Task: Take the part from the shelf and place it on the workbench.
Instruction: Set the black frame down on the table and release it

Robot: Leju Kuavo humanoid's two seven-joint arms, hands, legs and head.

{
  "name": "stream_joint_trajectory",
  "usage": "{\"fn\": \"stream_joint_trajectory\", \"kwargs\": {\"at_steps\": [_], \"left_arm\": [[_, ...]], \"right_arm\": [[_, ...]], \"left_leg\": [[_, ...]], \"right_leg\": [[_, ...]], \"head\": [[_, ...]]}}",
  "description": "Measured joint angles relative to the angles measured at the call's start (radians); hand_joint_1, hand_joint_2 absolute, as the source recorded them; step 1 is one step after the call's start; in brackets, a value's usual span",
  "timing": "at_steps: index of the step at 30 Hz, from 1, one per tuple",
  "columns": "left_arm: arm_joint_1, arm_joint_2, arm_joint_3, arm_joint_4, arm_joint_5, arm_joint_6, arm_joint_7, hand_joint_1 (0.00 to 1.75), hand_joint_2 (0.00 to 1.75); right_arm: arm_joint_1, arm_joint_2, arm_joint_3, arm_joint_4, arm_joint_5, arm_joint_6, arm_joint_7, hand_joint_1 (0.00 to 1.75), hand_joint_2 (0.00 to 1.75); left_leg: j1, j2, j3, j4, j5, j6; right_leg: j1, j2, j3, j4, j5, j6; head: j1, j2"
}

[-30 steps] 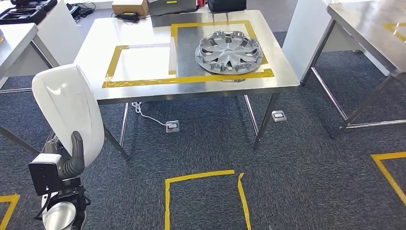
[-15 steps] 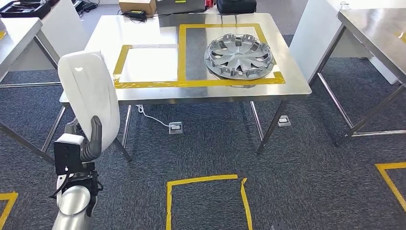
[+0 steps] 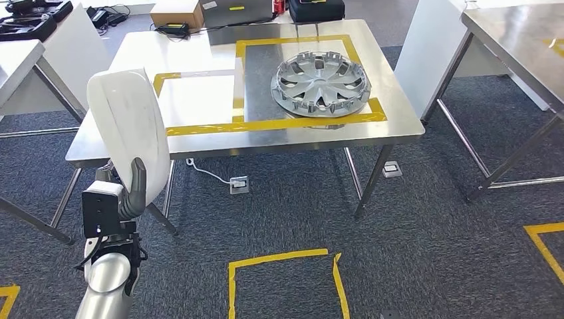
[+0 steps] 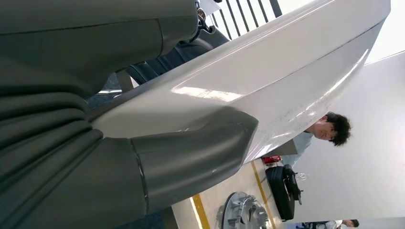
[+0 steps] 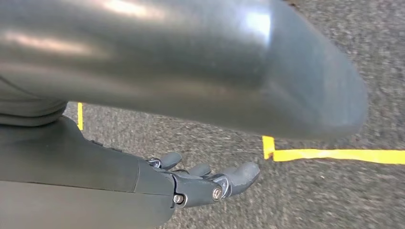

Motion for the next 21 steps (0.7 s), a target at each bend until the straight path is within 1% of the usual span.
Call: {"fn": "stream_joint_trajectory", "kwargs": {"at_steps": [1, 2, 3, 5, 6, 7, 8, 9, 10, 11, 12, 13, 14, 15, 16, 17, 18, 20, 21], "left_arm": [[-0.002, 0.0, 0.0, 0.002, 0.0, 0.001, 0.0, 1.75, 1.75], [-0.003, -0.001, 0.0, 0.004, -0.001, 0.003, -0.001, 1.75, 1.75], [-0.004, -0.001, -0.001, 0.006, -0.002, 0.005, -0.002, 1.75, 1.75], [-0.006, -0.002, -0.001, 0.008, -0.005, 0.01, -0.003, 1.75, 1.75], [-0.007, -0.002, -0.001, 0.009, -0.008, 0.011, -0.004, 1.75, 1.75], [-0.01, -0.002, -0.002, 0.011, -0.01, 0.011, -0.004, 1.75, 1.75], [-0.013, -0.002, -0.003, 0.014, -0.012, 0.01, -0.005, 1.75, 1.75], [-0.016, -0.003, -0.003, 0.018, -0.014, 0.008, -0.005, 1.75, 1.75], [-0.017, -0.003, -0.003, 0.022, -0.015, 0.005, -0.006, 1.75, 1.75], [-0.018, -0.003, -0.003, 0.027, -0.016, 0.002, -0.006, 1.75, 1.75], [-0.018, -0.003, -0.004, 0.031, -0.017, -0.001, -0.006, 1.75, 1.75], [-0.019, -0.004, -0.004, 0.034, -0.018, -0.003, -0.006, 1.75, 1.75], [-0.021, -0.005, -0.004, 0.037, -0.018, -0.003, -0.006, 1.75, 1.75], [-0.025, -0.006, -0.004, 0.039, -0.019, -0.003, -0.007, 1.75, 1.75], [-0.028, -0.008, -0.004, 0.041, -0.019, -0.003, -0.007, 1.75, 1.75], [-0.032, -0.009, -0.004, 0.043, -0.021, -0.004, -0.007, 1.75, 1.75], [-0.035, -0.01, -0.004, 0.044, -0.025, -0.005, -0.006, 1.75, 1.75], [-0.043, -0.013, -0.005, 0.045, -0.035, -0.009, 0.0, 1.75, 1.75], [-0.048, -0.015, -0.005, 0.045, -0.041, -0.01, 0.004, 1.75, 1.75]], "right_arm": [[-0.001, 0.0, 0.0, 0.0, -0.001, 0.0, 0.0, 0.0, 0.0], [-0.001, 0.0, 0.0, 0.0, -0.001, 0.0, -0.001, 0.0, 0.0], [-0.002, 0.0, 0.0, 0.0, -0.002, 0.0, -0.002, 0.0, 0.0], [-0.002, -0.001, 0.0, 0.0, -0.002, 0.0, -0.005, 0.0, 0.0], [-0.002, -0.002, -0.001, 0.0, -0.002, 0.0, -0.007, 0.0, 0.0], [-0.003, -0.002, -0.001, 0.0, -0.003, 0.0, -0.009, 0.0, 0.0], [-0.003, -0.003, -0.001, 0.0, -0.004, 0.001, -0.012, 0.0, 0.0], [-0.003, -0.003, -0.002, 0.0, -0.005, 0.001, -0.013, 0.0, 0.0], [-0.002, -0.003, -0.003, 0.0, -0.007, 0.001, -0.014, 0.0, 0.0], [-0.001, -0.003, -0.005, 0.0, -0.008, 0.001, -0.015, 0.0, 0.0], [0.001, -0.003, -0.006, 0.0, -0.01, 0.001, -0.015, 0.0, 0.0], [0.002, -0.003, -0.007, 0.0, -0.012, 0.001, -0.015, 0.0, 0.0], [0.002, -0.004, -0.008, 0.0, -0.013, 0.001, -0.015, 0.0, 0.0], [0.002, -0.004, -0.008, 0.0, -0.014, 0.001, -0.015, 0.0, 0.0], [0.001, -0.004, -0.009, 0.0, -0.015, 0.001, -0.015, 0.0, 0.0], [0.001, -0.004, -0.011, 0.0, -0.016, 0.001, -0.014, 0.0, 0.0], [0.0, -0.004, -0.013, 0.0, -0.017, 0.001, -0.013, 0.0, 0.0], [0.0, -0.004, -0.019, 0.0, -0.02, 0.0, -0.009, 0.0, 0.0], [0.0, -0.004, -0.021, 0.0, -0.02, 0.0, -0.007, 0.0, 0.0]], "left_leg": [[-0.002, 0.0, 0.021, -0.049, 0.016, 0.006], [-0.004, -0.001, 0.03, -0.066, 0.013, 0.011], [-0.006, -0.002, 0.032, -0.07, 0.006, 0.017], [-0.004, -0.004, 0.036, -0.075, -0.001, 0.028], [-0.002, -0.004, 0.043, -0.079, -0.004, 0.034], [0.0, -0.003, 0.05, -0.082, -0.007, 0.039], [0.001, -0.002, 0.056, -0.084, -0.012, 0.044], [0.001, -0.001, 0.06, -0.084, -0.017, 0.047], [0.001, -0.001, 0.065, -0.084, -0.023, 0.048], [0.001, -0.001, 0.072, -0.083, -0.029, 0.047], [0.001, -0.002, 0.08, -0.083, -0.036, 0.046], [0.002, -0.002, 0.09, -0.082, -0.044, 0.043], [0.002, -0.003, 0.101, -0.081, -0.053, 0.04], [0.001, -0.003, 0.11, -0.08, -0.062, 0.036], [0.0, -0.003, 0.115, -0.079, -0.069, 0.03], [-0.001, -0.004, 0.117, -0.079, -0.075, 0.025], [-0.003, -0.004, 0.118, -0.081, -0.078, 0.019], [-0.001, -0.004, 0.122, -0.084, -0.084, 0.007], [-0.001, -0.002, 0.119, -0.073, -0.091, 0.001]], "right_leg": [[0.001, 0.0, 0.003, 0.001, -0.007, 0.005], [0.001, 0.0, 0.002, 0.001, -0.011, 0.011], [0.002, 0.0, 0.002, 0.0, -0.014, 0.017], [0.001, -0.002, 0.006, 0.003, -0.022, 0.028], [0.001, -0.003, 0.001, 0.02, -0.03, 0.034], [0.0, -0.003, -0.018, 0.059, -0.047, 0.041], [-0.001, -0.004, -0.053, 0.121, -0.069, 0.046], [-0.002, -0.004, -0.098, 0.192, -0.093, 0.05], [-0.002, -0.004, -0.144, 0.256, -0.107, 0.052], [-0.003, -0.004, -0.176, 0.29, -0.102, 0.053], [-0.004, -0.004, -0.188, 0.283, -0.074, 0.054], [-0.005, -0.005, -0.181, 0.239, -0.03, 0.053], [-0.005, -0.005, -0.16, 0.169, 0.021, 0.052], [-0.004, -0.005, -0.136, 0.106, 0.056, 0.049], [-0.003, -0.006, -0.114, 0.057, 0.074, 0.043], [-0.001, -0.005, -0.102, 0.029, 0.076, 0.037], [0.002, -0.005, -0.097, 0.023, 0.067, 0.029], [0.001, -0.004, -0.09, 0.014, 0.061, 0.015], [0.0, -0.004, -0.084, 0.011, 0.058, 0.008]], "head": [[0.0, 0.0], [0.001, 0.0], [0.002, 0.0], [0.004, 0.0], [0.005, 0.0], [0.006, 0.0], [0.008, 0.0], [0.008, 0.0], [0.008, 0.0], [0.008, 0.0], [0.008, 0.0], [0.008, 0.0], [0.008, 0.0], [0.008, 0.0], [0.008, 0.0], [0.008, 0.0], [0.007, 0.0], [0.006, 0.0], [0.005, 0.0]]}}
